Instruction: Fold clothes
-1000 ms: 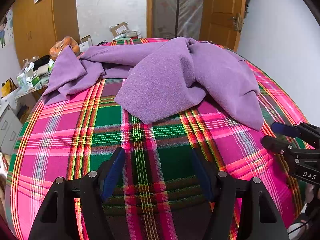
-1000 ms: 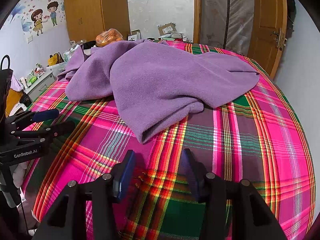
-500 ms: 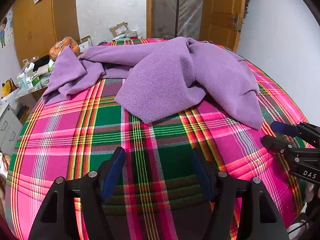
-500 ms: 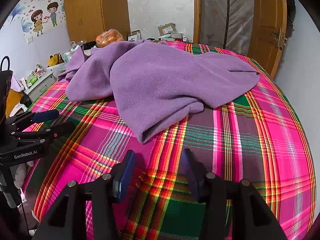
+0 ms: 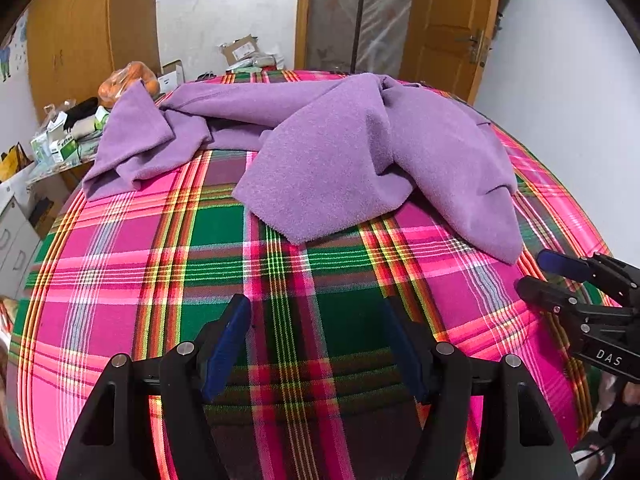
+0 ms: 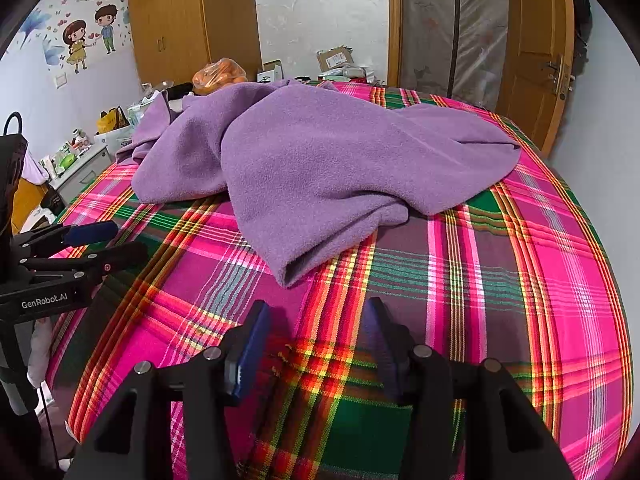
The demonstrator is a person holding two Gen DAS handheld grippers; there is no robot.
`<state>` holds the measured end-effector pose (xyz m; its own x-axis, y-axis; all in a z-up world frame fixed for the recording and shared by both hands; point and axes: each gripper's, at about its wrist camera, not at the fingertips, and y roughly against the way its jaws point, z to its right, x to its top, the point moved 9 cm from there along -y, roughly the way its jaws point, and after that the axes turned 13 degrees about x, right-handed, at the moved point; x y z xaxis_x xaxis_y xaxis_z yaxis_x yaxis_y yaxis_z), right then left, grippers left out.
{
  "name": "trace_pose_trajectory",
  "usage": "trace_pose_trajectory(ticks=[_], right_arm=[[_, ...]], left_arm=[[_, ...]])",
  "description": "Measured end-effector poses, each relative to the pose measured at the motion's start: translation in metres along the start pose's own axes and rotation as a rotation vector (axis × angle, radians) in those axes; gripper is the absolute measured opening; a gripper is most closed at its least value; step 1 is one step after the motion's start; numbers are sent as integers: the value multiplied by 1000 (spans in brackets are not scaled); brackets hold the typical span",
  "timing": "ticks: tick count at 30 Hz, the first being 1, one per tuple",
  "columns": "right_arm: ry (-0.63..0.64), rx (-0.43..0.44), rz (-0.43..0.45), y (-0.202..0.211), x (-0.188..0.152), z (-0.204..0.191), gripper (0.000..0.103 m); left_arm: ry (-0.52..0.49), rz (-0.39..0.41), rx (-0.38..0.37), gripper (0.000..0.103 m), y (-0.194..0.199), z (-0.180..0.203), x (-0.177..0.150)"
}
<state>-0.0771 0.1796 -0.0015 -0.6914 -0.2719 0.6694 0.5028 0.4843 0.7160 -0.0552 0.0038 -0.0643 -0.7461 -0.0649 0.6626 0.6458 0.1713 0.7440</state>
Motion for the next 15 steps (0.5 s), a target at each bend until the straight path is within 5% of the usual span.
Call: trace_pose_trajectory(ticks=[15], right_arm=[[-5,5,3,0,0,0,50]], left_arm=[[-46,-12,36,69,0,8,-3]])
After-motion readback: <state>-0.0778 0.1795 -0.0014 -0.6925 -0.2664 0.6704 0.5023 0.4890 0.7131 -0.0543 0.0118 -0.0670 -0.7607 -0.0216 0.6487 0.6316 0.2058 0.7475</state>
